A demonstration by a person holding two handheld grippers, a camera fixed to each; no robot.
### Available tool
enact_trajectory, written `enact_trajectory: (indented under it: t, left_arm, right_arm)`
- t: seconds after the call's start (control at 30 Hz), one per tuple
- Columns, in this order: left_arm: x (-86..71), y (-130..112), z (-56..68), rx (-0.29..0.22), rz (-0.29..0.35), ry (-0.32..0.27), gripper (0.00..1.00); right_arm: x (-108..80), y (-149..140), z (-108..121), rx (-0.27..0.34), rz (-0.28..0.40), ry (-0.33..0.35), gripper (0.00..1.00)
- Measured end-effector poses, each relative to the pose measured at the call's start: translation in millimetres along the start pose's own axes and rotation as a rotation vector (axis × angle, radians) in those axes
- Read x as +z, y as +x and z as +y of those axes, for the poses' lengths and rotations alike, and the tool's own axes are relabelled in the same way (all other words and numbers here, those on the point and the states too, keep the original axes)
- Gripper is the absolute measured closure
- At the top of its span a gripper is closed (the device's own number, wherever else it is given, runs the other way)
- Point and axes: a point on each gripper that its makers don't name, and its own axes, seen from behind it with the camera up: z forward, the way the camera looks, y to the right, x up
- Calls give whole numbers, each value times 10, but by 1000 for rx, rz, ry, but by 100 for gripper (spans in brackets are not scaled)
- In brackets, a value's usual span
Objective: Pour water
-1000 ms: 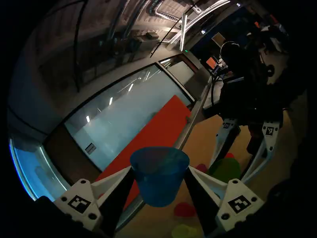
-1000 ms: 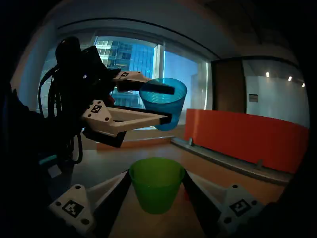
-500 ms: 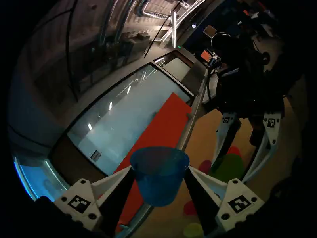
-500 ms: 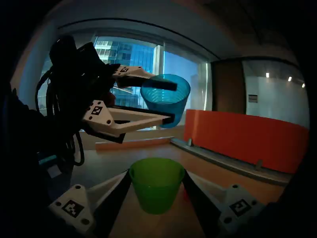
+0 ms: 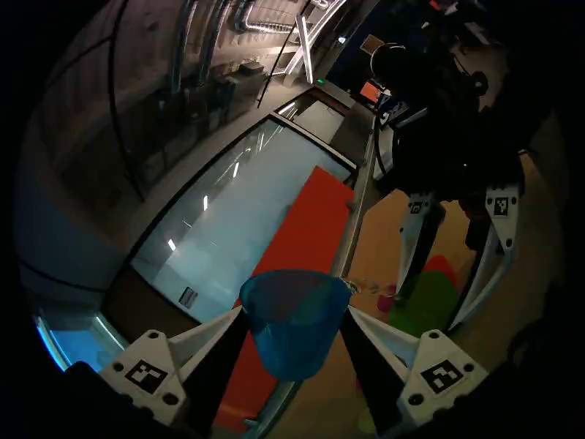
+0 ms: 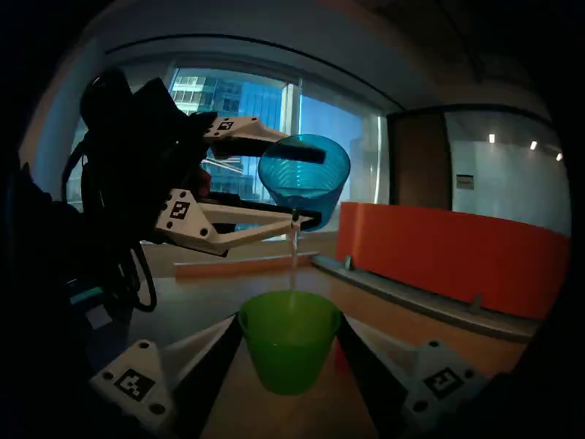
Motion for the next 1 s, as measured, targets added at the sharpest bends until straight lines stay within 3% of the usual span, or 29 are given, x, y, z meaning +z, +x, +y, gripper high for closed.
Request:
enact_trajectory:
  t: [1.0]
  left_arm:
    - [15, 33, 8, 131, 3, 17, 16]
  right_arm:
    - [-30, 9, 41, -14, -2, -11, 8]
